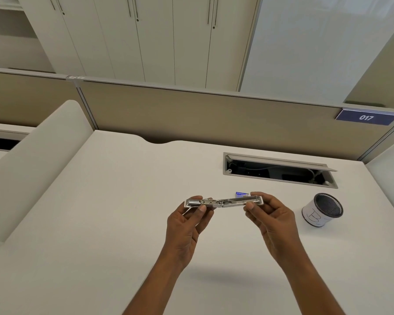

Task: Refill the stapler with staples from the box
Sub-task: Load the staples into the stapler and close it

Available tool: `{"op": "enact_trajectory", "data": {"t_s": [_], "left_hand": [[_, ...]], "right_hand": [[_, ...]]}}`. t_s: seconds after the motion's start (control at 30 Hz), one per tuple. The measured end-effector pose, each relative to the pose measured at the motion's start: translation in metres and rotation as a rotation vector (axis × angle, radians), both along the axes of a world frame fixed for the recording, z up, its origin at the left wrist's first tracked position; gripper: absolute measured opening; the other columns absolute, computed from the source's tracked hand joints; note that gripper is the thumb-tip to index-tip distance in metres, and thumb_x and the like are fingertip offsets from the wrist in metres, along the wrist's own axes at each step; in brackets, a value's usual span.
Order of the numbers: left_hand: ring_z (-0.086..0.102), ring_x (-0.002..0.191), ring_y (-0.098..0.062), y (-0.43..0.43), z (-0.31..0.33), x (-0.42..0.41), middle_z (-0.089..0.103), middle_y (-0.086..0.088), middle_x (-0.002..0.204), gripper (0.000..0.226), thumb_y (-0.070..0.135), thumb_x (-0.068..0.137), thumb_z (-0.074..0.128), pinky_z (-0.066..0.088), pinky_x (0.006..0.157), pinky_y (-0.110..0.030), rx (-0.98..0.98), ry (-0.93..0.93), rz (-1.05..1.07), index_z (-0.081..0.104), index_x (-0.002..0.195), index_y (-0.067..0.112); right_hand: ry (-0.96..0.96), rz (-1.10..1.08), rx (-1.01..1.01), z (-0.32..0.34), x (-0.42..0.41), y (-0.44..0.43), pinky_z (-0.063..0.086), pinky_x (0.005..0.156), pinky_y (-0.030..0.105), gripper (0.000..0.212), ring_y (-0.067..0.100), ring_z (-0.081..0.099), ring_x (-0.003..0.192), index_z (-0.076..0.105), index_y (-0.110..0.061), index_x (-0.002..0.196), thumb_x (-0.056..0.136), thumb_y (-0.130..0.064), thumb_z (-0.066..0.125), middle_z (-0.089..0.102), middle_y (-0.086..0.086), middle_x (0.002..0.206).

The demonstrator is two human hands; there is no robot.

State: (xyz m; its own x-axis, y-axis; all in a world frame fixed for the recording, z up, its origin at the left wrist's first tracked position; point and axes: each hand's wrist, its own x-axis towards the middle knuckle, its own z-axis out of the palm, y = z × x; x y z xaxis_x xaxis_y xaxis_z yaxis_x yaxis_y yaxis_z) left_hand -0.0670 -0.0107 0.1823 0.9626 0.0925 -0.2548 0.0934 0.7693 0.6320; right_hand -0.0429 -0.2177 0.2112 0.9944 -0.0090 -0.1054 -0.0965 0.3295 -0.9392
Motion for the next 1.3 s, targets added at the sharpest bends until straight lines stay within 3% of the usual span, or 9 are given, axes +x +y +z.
{"op": "enact_trajectory", "data": {"t_s": [0.17, 0.3, 0.47, 0.67, 0.87, 1.0, 1.13, 1.23, 1.3], "left_hand": [[0.074, 0.104, -0.033, -0.002, -0.004, -0.003, 0.074, -0.031, 0.11, 0.02, -0.003, 0.087, 0.07, 0.061, 0.085, -0.031, 0.069, -0.03, -0.012, 0.077, 0.105, 0.003], [0.074, 0.106, -0.036, -0.009, -0.002, -0.006, 0.075, -0.03, 0.108, 0.02, 0.005, 0.084, 0.075, 0.06, 0.087, -0.032, 0.166, -0.058, -0.058, 0.078, 0.104, 0.005], [0.071, 0.112, -0.04, -0.014, 0.003, -0.008, 0.074, -0.028, 0.111, 0.022, 0.007, 0.094, 0.072, 0.057, 0.097, -0.041, 0.295, -0.153, -0.133, 0.073, 0.116, 0.002], [0.069, 0.116, -0.039, -0.011, 0.007, -0.006, 0.074, -0.027, 0.115, 0.022, 0.008, 0.098, 0.066, 0.056, 0.097, -0.039, 0.254, -0.159, -0.197, 0.072, 0.117, 0.0], [0.069, 0.118, -0.036, -0.008, 0.017, -0.004, 0.071, -0.027, 0.123, 0.041, 0.037, 0.091, 0.07, 0.058, 0.093, -0.036, -0.005, -0.03, -0.257, 0.075, 0.117, 0.006], [0.069, 0.118, -0.034, -0.012, 0.019, -0.004, 0.073, -0.024, 0.12, 0.058, 0.048, 0.092, 0.072, 0.059, 0.094, -0.033, 0.163, 0.015, -0.247, 0.07, 0.115, -0.005], [0.073, 0.111, -0.029, -0.012, 0.018, -0.004, 0.078, -0.016, 0.112, 0.051, 0.052, 0.094, 0.067, 0.059, 0.093, -0.035, 0.331, -0.005, -0.272, 0.076, 0.11, 0.004], [0.073, 0.092, -0.016, -0.012, 0.016, -0.003, 0.075, -0.003, 0.09, 0.06, 0.06, 0.086, 0.066, 0.054, 0.08, -0.034, 0.491, 0.024, -0.216, 0.074, 0.1, 0.003], [0.064, 0.086, -0.011, -0.013, 0.013, -0.003, 0.073, -0.001, 0.086, 0.057, 0.064, 0.086, 0.06, 0.046, 0.076, -0.034, 0.604, 0.011, -0.216, 0.077, 0.095, 0.011]], "right_hand": [[-0.211, -0.008, -0.275, 0.011, 0.001, 0.007, 0.06, 0.086, 0.028, 0.033, 0.022, 0.074, 0.102, 0.076, -0.021, 0.115, 0.082, -0.016, 0.08, 0.079, 0.007, 0.106], [-0.442, 0.094, -0.539, 0.026, 0.008, 0.02, 0.06, 0.088, 0.027, 0.025, 0.02, 0.073, 0.101, 0.077, -0.021, 0.11, 0.089, -0.007, 0.076, 0.076, -0.005, 0.105], [-0.528, 0.249, -0.765, 0.029, 0.01, 0.038, 0.057, 0.085, 0.024, 0.027, 0.014, 0.068, 0.1, 0.077, -0.019, 0.118, 0.093, -0.013, 0.073, 0.069, -0.004, 0.102], [-0.544, 0.295, -0.793, 0.025, 0.009, 0.046, 0.048, 0.085, 0.011, 0.028, 0.008, 0.065, 0.108, 0.073, -0.021, 0.124, 0.097, -0.016, 0.067, 0.069, -0.01, 0.111], [-0.5, 0.441, -0.762, 0.022, 0.013, 0.043, 0.055, 0.094, 0.025, 0.027, 0.009, 0.07, 0.111, 0.071, -0.023, 0.125, 0.1, -0.016, 0.063, 0.076, -0.017, 0.114], [-0.499, 0.517, -0.829, 0.023, 0.013, 0.04, 0.055, 0.084, 0.016, 0.03, 0.004, 0.072, 0.1, 0.07, -0.036, 0.126, 0.102, -0.022, 0.06, 0.076, -0.024, 0.107], [-0.436, 0.541, -0.826, 0.017, 0.014, 0.034, 0.056, 0.082, 0.017, 0.026, 0.007, 0.074, 0.095, 0.07, -0.04, 0.122, 0.099, -0.028, 0.064, 0.078, -0.019, 0.101], [-0.173, 0.52, -0.802, 0.014, 0.016, 0.03, 0.061, 0.09, 0.032, 0.051, 0.006, 0.073, 0.105, 0.058, -0.029, 0.14, 0.092, -0.037, 0.073, 0.074, -0.004, 0.124], [-0.021, 0.55, -0.762, 0.015, 0.018, 0.028, 0.063, 0.085, 0.035, 0.056, 0.01, 0.076, 0.098, 0.057, -0.021, 0.138, 0.089, -0.039, 0.076, 0.076, -0.001, 0.119]]}}
